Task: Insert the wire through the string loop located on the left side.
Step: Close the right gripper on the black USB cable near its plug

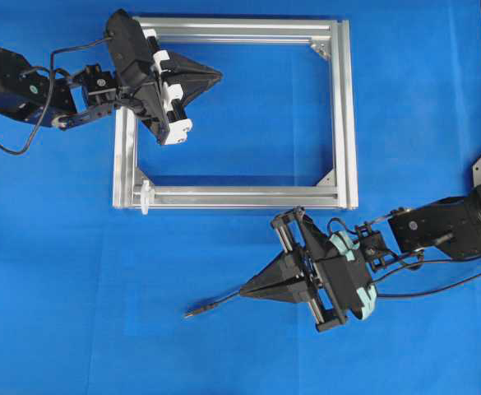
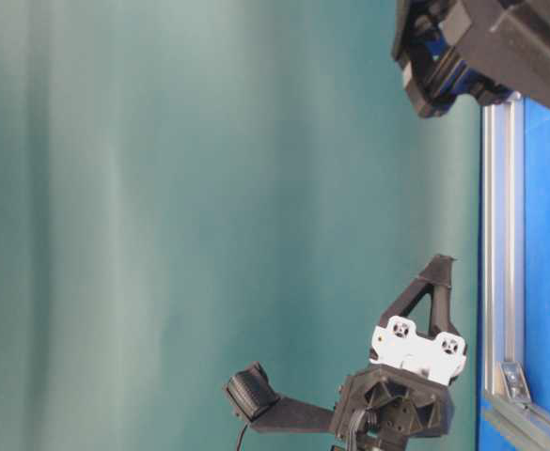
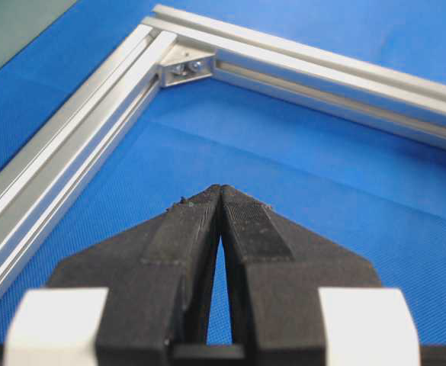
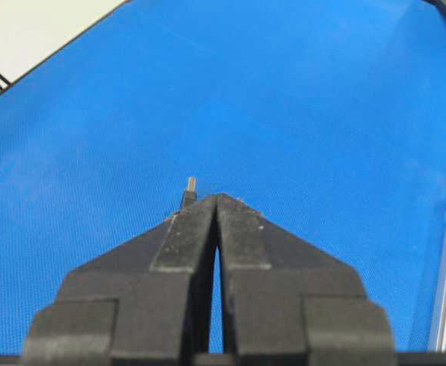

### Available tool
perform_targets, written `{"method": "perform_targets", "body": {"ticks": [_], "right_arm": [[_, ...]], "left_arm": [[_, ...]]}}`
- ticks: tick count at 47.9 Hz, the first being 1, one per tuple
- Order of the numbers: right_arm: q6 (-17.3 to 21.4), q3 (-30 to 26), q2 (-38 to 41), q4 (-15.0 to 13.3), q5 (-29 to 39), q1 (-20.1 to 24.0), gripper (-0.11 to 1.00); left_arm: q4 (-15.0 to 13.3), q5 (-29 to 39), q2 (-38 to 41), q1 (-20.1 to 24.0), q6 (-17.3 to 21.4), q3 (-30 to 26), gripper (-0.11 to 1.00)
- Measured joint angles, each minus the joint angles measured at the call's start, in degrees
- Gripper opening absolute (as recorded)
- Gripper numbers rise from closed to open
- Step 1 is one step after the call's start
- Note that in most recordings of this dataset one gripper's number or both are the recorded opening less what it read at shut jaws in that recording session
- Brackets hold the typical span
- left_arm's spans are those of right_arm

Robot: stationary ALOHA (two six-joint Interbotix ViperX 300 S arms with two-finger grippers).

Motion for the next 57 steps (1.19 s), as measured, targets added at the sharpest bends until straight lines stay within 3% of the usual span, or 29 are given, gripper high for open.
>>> {"method": "perform_targets", "body": {"ticks": [29,33,43,45,51,57], "right_arm": [[3.25,-0.09,-0.09,0.0,2.46,0.53,0.01],[3.52,-0.09,-0.09,-0.09,2.46,0.62,0.14],[4.66,-0.44,0.0,0.09,2.2,1.05,0.77],[4.83,-0.62,0.09,0.18,2.2,1.14,0.85],[5.01,-1.05,0.79,0.18,2.2,1.14,0.75],[5.8,-1.67,2.29,0.88,2.11,1.14,0.75]], "left_arm": [[1.14,1.23,-1.67,-0.09,0.53,0.44,0.0],[1.14,1.32,-1.67,-0.09,0.44,0.44,0.0],[1.14,1.32,-1.67,-0.09,0.53,0.53,0.0],[1.14,1.32,-1.67,0.0,0.53,0.53,0.0],[1.14,1.32,-1.67,0.0,0.53,0.53,0.0],[1.14,1.23,-1.67,0.0,0.53,0.53,0.0]]}}
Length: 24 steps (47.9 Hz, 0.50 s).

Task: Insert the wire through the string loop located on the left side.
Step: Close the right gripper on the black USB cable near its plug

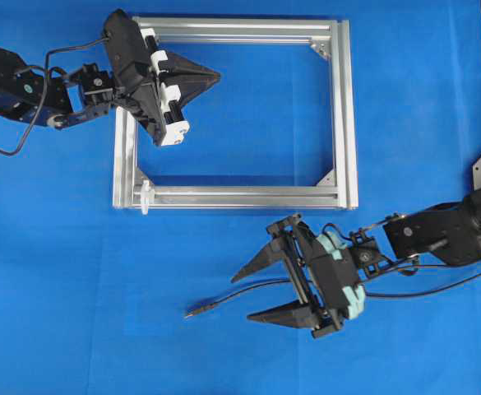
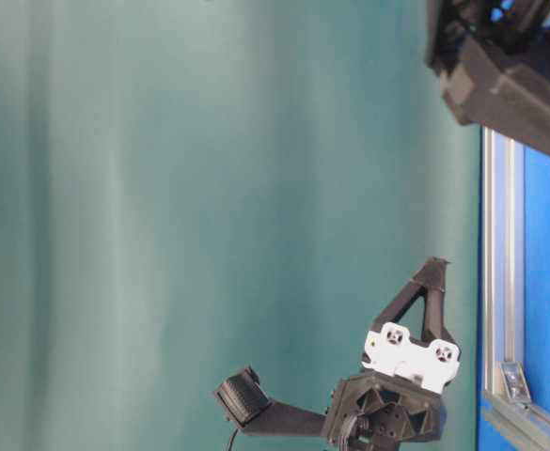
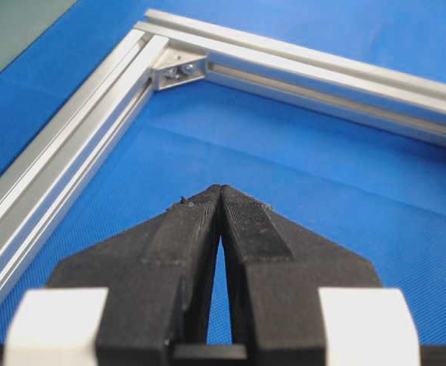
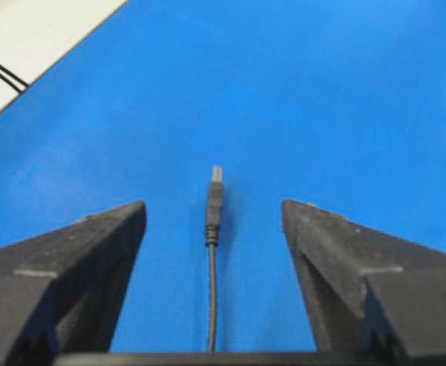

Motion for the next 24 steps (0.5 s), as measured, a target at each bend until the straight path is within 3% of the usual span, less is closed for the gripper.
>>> {"method": "perform_targets", "body": {"ticks": [24], "right_arm": [[2.9,-6.15,11.25,0.35,-0.09,0.0,0.74]], "left_arm": [[0.0,0.53,0.0,0.0,0.0,0.09,0.0]]}}
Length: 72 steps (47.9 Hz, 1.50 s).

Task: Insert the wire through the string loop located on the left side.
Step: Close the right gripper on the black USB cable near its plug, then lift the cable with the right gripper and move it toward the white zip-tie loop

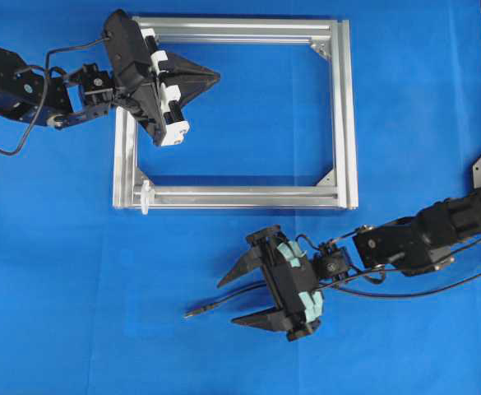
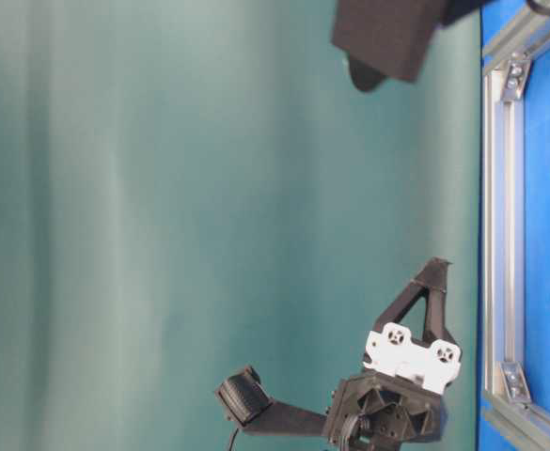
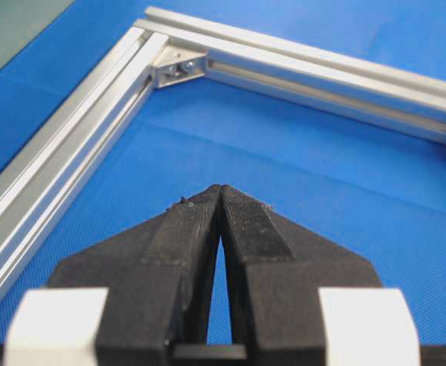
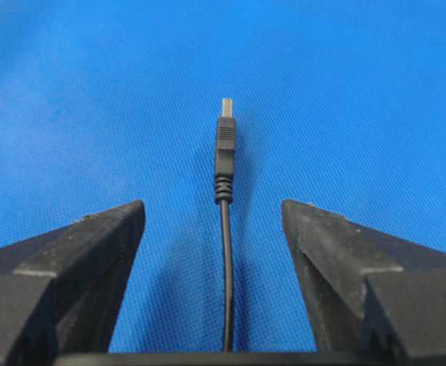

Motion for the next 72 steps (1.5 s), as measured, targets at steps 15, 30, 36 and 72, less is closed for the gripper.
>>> {"method": "perform_targets", "body": {"ticks": [15,30,36,72], "right_arm": [[0.09,-0.7,0.97,0.09,0.35,0.0,0.64],[0.09,-1.67,1.58,0.09,3.69,-0.09,0.0],[0.09,-1.67,1.58,0.09,3.78,-0.18,0.0],[-0.53,1.14,-9.49,0.0,9.93,-0.44,0.0]], "left_arm": [[0.0,0.09,0.0,-0.09,0.0,0.0,0.0],[0.0,0.09,0.0,0.0,0.0,0.0,0.0],[0.0,0.09,0.0,0.0,0.0,0.09,0.0],[0.09,0.09,0.0,0.0,-0.35,0.88,0.0]]}}
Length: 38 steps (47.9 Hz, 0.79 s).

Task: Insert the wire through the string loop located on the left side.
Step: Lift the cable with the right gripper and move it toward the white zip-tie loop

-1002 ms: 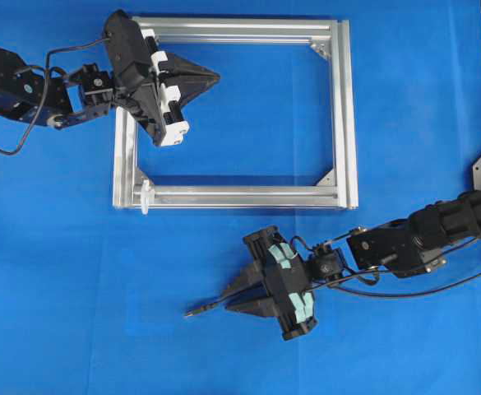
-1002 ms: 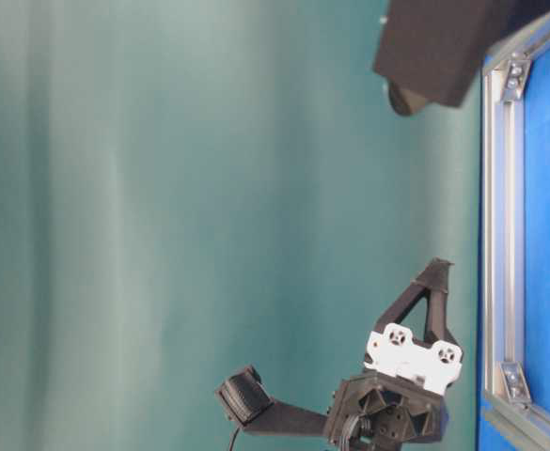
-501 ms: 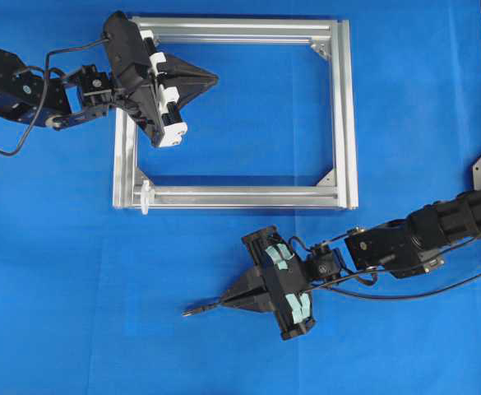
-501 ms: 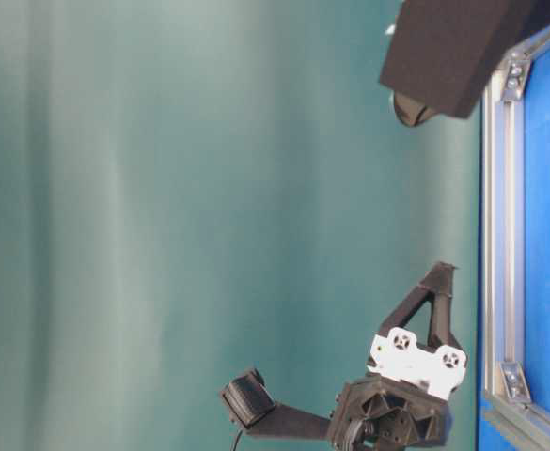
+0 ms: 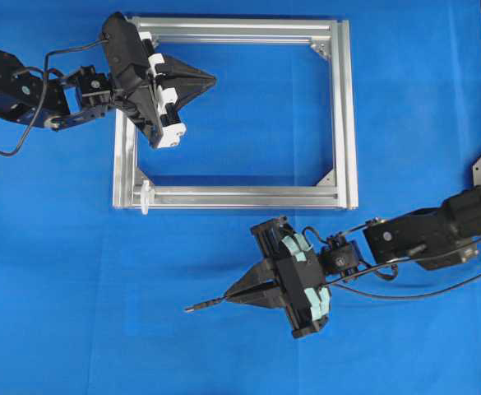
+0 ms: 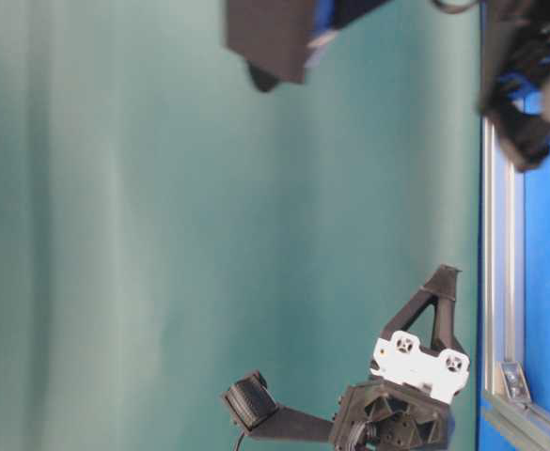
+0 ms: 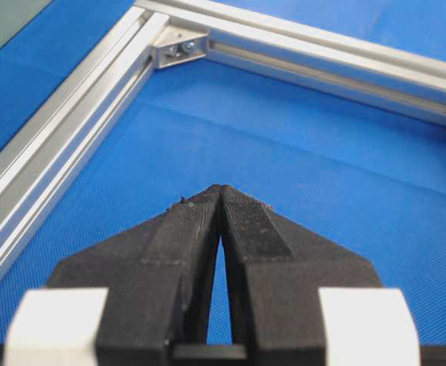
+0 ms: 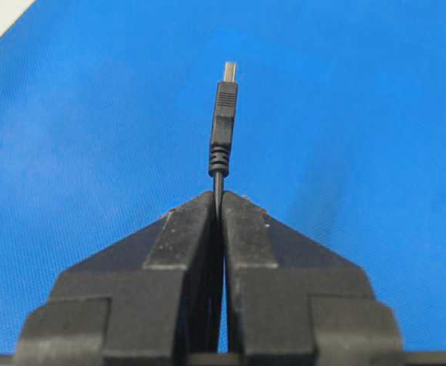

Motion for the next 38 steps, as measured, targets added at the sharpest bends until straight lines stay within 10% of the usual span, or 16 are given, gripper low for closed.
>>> {"method": "perform_targets", "body": {"ticks": [38], "right_arm": [[0.0,0.09,-0.79,0.0,1.93,0.0,0.0]], "left_arm": [[-0.09,0.0,0.0,0.0,0.0,0.0,0.0]]}}
